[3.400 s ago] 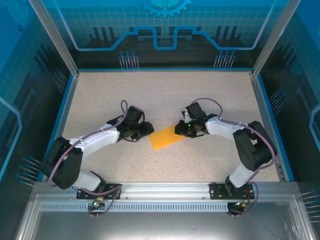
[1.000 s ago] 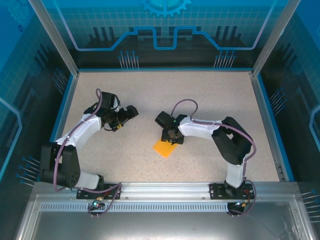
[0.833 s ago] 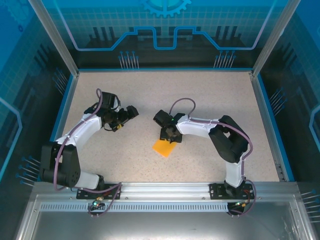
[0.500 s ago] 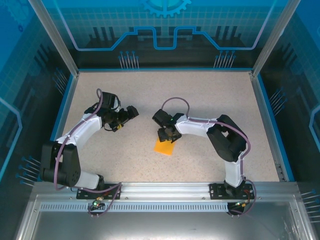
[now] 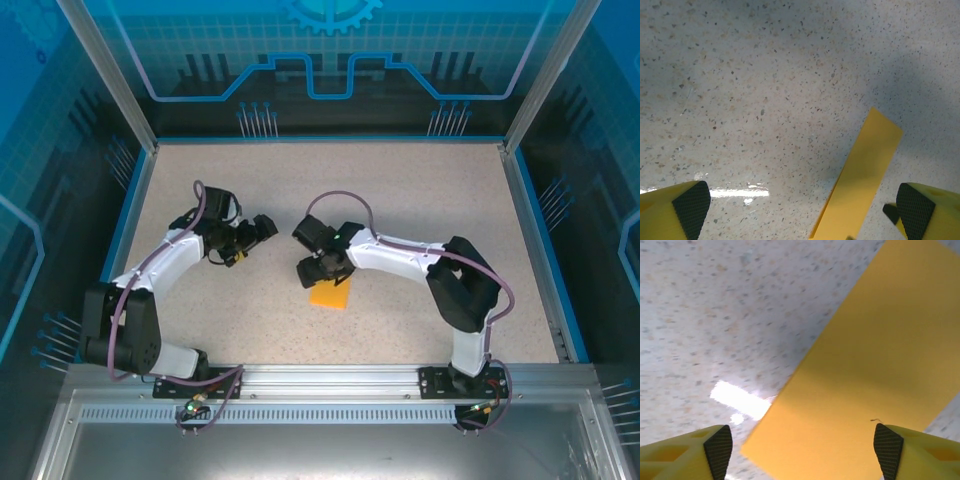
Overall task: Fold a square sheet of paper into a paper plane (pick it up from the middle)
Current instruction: Rotate the paper at the center of the table, then fold the triangle a second time at the center of the table.
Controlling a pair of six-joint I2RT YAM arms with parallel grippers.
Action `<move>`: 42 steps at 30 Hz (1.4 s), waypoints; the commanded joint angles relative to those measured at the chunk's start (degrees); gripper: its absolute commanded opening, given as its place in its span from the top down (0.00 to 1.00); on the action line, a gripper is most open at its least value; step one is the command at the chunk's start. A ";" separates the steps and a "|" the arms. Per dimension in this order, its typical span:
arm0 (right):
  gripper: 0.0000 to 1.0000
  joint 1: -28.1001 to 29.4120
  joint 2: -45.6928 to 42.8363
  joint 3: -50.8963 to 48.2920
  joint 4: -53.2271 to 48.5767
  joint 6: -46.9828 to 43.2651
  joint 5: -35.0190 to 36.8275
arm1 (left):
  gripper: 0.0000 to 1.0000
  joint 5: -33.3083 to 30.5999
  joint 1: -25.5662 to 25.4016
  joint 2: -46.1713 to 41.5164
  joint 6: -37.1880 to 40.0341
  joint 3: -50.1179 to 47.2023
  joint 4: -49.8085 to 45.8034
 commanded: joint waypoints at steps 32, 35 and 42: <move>0.44 -10.86 -6.35 -17.49 17.33 14.77 -14.97 | 0.30 19.67 -15.75 0.97 -9.52 -13.68 15.35; 0.44 -11.85 -5.81 -17.77 17.15 14.59 -14.30 | 0.34 19.57 -16.98 1.47 -10.31 -13.97 15.99; 0.47 -13.17 -4.17 -17.50 16.11 14.02 -14.30 | 0.42 19.21 -19.57 4.65 -11.30 -12.82 15.65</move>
